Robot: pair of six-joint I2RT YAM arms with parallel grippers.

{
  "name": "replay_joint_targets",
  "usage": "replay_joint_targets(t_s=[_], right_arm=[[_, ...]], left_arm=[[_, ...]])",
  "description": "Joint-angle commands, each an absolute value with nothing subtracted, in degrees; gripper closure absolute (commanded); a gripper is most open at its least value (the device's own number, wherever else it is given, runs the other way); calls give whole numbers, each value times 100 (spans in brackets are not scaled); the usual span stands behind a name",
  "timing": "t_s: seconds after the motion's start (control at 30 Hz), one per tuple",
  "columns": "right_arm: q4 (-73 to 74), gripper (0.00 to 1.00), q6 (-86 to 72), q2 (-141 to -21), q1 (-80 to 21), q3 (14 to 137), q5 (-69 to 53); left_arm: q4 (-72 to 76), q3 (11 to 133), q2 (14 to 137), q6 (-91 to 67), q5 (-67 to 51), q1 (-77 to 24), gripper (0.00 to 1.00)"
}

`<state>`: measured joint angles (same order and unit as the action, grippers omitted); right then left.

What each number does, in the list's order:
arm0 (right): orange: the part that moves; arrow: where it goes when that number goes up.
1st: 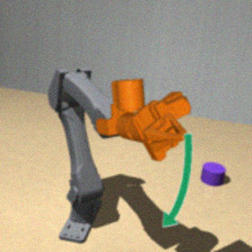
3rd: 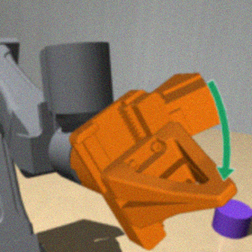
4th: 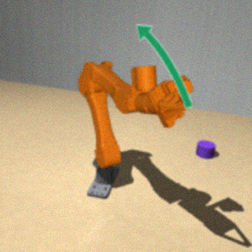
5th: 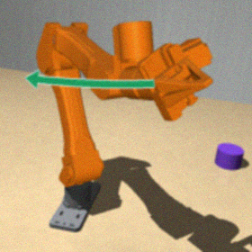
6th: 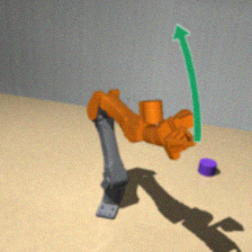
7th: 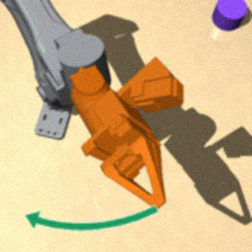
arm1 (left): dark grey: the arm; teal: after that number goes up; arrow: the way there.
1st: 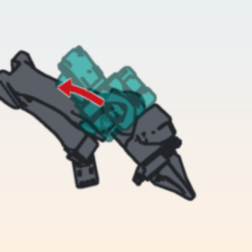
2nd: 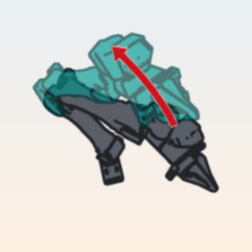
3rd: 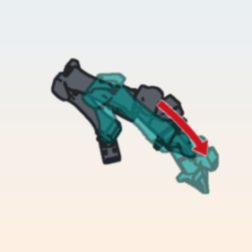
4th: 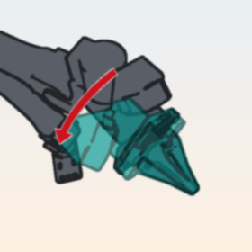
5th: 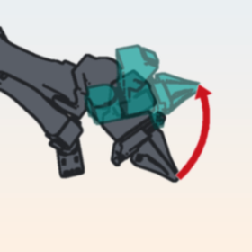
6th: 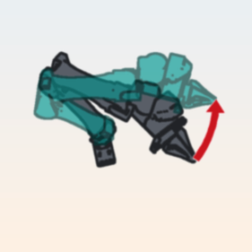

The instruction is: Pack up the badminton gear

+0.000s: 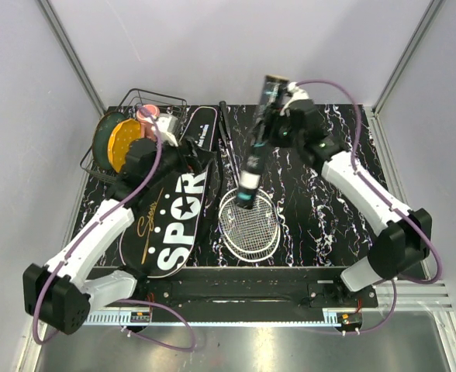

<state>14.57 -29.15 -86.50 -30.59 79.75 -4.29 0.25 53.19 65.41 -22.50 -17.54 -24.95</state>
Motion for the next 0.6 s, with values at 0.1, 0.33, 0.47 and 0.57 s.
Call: replay_joint_targets(t_s=[0.1,0.33,0.47,0.57], right_arm=[[3970,63,-855,-9682,-1697,9865,1659],[6565,66,228,-11934,-1012,12199,3490],[6093,64,395,-12427,-458,12191,3400],[4925,64,1000,-12586,-369,11701,3928]], left_arm=[[281,5229,5906,-2267,-676,-1978,12],[501,5159,5880,-2566,-1291,-1881,14],[694,5071,5906,-2654,-1485,-1872,14],[729,5045,5950,-2742,-1590,-1872,14]])
